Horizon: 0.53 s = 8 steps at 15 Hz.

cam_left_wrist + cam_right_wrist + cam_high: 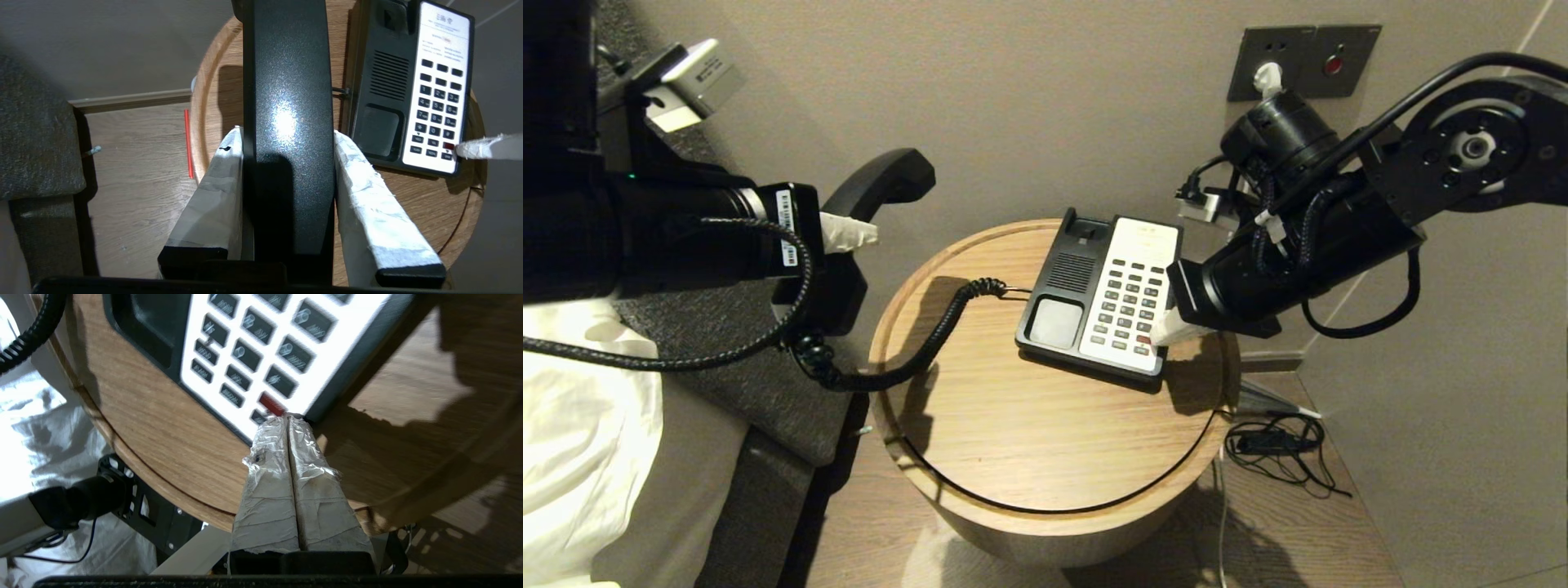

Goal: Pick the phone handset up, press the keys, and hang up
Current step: Dial the number

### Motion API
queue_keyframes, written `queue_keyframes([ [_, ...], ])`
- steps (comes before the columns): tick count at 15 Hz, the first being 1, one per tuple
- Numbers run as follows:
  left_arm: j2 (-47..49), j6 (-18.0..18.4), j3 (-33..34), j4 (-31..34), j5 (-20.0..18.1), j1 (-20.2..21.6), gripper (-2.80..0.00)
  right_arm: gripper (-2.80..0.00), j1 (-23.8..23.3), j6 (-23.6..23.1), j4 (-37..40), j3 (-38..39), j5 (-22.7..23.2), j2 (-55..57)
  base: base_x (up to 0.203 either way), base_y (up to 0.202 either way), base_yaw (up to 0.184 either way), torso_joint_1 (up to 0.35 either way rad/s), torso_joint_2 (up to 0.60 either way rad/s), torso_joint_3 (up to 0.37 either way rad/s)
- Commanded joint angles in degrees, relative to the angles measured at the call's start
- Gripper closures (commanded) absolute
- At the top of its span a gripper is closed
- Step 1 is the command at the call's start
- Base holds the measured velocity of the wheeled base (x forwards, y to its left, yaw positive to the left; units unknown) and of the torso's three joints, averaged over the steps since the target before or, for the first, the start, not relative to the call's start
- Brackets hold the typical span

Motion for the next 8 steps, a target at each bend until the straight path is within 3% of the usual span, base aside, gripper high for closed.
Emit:
queue_keyframes([
  [1, -0.31, -0.08, 0.39, 0.14, -0.08, 0.65, 0.00, 0.00, 0.44, 0.15, 0.39, 0.15, 0.13, 0.36, 0.000, 0.000, 0.000, 0.000, 0.00, 0.000],
  [8, -1.19, -0.08, 2.06, 0.14, -0.17, 1.88, 0.00, 0.00, 1.59, 0.15, 0.12, -1.60, 0.30, 1.87, 0.000, 0.000, 0.000, 0.000, 0.00, 0.000],
])
